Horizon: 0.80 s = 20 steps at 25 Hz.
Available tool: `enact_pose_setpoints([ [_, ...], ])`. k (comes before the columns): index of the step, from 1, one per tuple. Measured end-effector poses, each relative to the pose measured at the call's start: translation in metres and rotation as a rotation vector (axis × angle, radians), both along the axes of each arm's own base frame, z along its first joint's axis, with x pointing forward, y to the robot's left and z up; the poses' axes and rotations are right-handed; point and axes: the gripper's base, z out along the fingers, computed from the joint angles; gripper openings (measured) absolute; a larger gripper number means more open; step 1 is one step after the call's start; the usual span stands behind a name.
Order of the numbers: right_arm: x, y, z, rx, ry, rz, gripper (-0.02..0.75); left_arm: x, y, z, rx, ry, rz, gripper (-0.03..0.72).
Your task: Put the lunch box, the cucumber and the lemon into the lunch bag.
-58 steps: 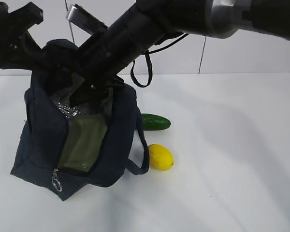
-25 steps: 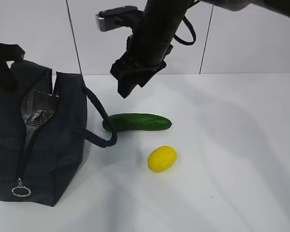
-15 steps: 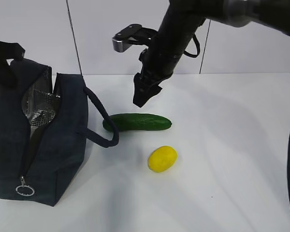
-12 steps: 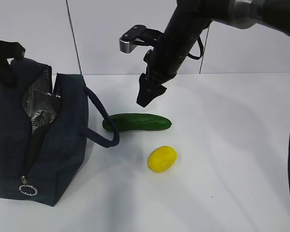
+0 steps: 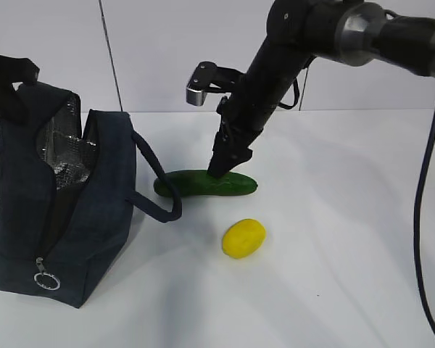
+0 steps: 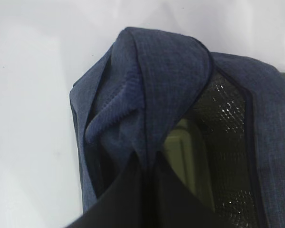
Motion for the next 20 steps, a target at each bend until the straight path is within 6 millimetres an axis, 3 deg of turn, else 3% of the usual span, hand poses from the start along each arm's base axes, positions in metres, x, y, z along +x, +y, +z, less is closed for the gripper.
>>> enact_pose_setpoints([
  [6,0.003,-0.001,-0.020,-0.036,0.005,0.046,0.510,0.000,0.000,0.000,0.001,-0.003,0.000,-0.006],
  [20,0.012,0.000,-0.027,-0.043,-0.091,0.084,0.572,0.000,0.000,0.000,0.001,-0.005,0.000,-0.006],
])
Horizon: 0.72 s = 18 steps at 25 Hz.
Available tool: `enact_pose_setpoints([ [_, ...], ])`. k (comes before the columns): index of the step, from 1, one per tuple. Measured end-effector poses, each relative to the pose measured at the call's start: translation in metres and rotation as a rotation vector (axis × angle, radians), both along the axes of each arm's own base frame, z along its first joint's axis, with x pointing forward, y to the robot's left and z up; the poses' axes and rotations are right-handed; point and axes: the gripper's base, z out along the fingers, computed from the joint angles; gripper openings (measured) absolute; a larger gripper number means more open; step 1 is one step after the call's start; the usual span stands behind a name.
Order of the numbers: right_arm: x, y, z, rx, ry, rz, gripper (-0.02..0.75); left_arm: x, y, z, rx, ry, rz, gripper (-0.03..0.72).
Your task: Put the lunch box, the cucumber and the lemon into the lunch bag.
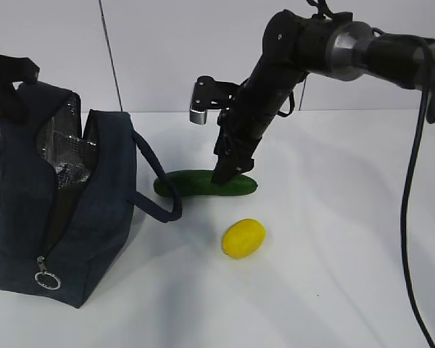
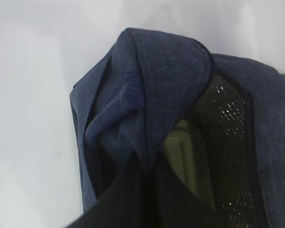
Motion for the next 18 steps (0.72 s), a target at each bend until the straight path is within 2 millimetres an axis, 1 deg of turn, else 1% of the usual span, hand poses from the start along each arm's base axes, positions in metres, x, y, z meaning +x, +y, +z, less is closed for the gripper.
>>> enact_pose_setpoints([
  [3,0.001,0.000,-0.004,-0.002,0.004,0.001,0.589,0.000,0.000,0.000,-0.001,-0.004,0.001,-0.006],
  [8,0.001,0.000,-0.008,-0.005,0.007,0.004,0.592,0.000,0.000,0.000,-0.001,-0.006,0.001,-0.006],
  [18,0.006,0.001,-0.031,-0.015,0.012,-0.009,0.592,0.001,0.000,0.000,0.001,-0.008,0.001,-0.006],
])
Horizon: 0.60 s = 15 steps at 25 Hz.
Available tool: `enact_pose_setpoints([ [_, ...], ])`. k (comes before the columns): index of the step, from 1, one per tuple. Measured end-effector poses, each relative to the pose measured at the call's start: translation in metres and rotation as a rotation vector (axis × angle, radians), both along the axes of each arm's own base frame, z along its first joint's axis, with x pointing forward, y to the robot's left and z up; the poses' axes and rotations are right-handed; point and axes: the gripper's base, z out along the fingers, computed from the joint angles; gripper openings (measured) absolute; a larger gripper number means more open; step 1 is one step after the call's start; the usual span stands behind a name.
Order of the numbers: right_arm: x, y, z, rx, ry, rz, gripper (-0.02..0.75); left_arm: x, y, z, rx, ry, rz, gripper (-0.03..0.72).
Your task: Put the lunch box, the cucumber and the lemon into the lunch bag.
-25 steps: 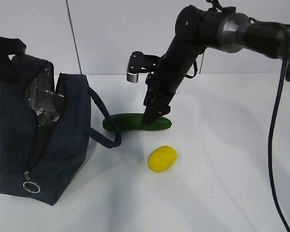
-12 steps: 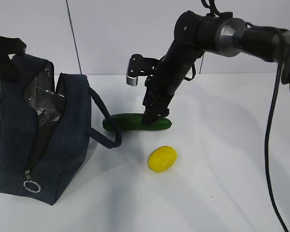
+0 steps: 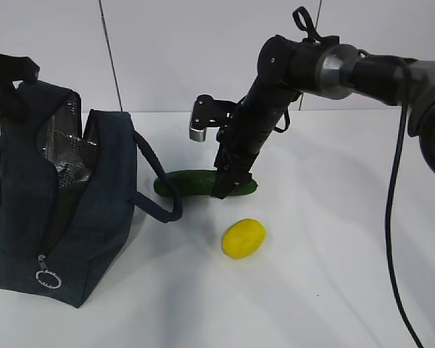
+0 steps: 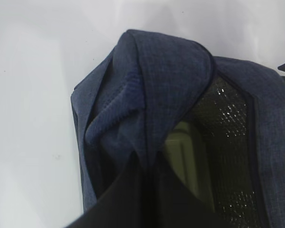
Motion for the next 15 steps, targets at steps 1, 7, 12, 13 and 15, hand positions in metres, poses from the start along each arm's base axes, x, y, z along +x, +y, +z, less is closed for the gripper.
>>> enact_pose_setpoints([
  [1,0.0007,0.0001,-0.0009,0.001,-0.005,-0.003,0.592,0.0001,0.0000,0.0000,0.000,-0.001,0.000,-0.006],
  [7,0.0023,0.0003,-0.0072,-0.001,-0.008,-0.008,0.589,0.0006,0.0000,0.0004,-0.001,-0.008,0.001,-0.006],
  [12,0.0029,0.0004,-0.0083,-0.001,-0.012,-0.010,0.524,0.0007,0.0000,0.0005,-0.001,-0.010,0.002,-0.006],
  [13,0.0029,0.0004,-0.0083,-0.001,-0.012,-0.010,0.497,0.0007,0.0000,0.0005,-0.001,-0.010,0.002,-0.006],
  [15,0.0029,0.0004,-0.0083,-0.001,-0.012,-0.010,0.428,0.0008,0.0000,0.0005,-0.002,-0.010,0.002,-0.006],
])
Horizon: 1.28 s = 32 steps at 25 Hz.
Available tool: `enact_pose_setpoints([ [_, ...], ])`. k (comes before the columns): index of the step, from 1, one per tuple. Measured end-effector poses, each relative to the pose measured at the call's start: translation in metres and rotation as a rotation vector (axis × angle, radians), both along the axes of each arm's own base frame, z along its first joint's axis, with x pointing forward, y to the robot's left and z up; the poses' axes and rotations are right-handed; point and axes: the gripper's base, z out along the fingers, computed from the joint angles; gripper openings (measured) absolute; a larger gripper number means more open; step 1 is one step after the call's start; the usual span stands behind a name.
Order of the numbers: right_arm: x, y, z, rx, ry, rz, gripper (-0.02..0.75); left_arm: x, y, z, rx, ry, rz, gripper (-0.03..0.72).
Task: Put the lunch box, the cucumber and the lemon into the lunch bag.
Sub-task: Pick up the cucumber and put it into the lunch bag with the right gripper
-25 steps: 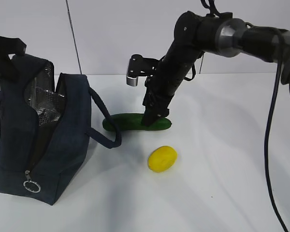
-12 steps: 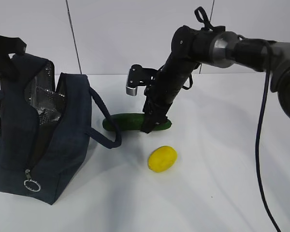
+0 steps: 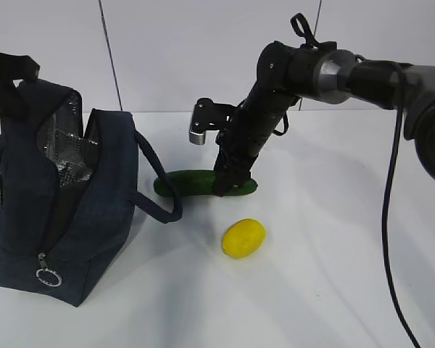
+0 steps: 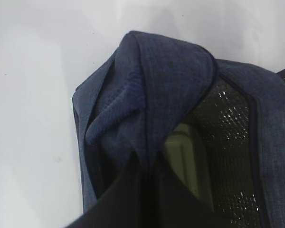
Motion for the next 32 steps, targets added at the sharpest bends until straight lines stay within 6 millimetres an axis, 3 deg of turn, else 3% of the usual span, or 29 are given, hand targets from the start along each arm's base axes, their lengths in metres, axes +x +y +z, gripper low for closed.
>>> enact_pose_setpoints([
  [4,0.000,0.000,0.000,0.001,0.001,-0.001,0.369,0.000,0.000,0.000,0.000,0.000,0.000,-0.006],
  [23,0.000,-0.001,-0.001,0.001,0.003,-0.002,0.363,0.000,0.000,0.000,0.001,-0.003,0.000,-0.006],
  [32,0.005,-0.017,0.017,0.010,-0.022,-0.031,0.363,0.000,0.000,0.000,0.003,-0.003,0.000,-0.006],
])
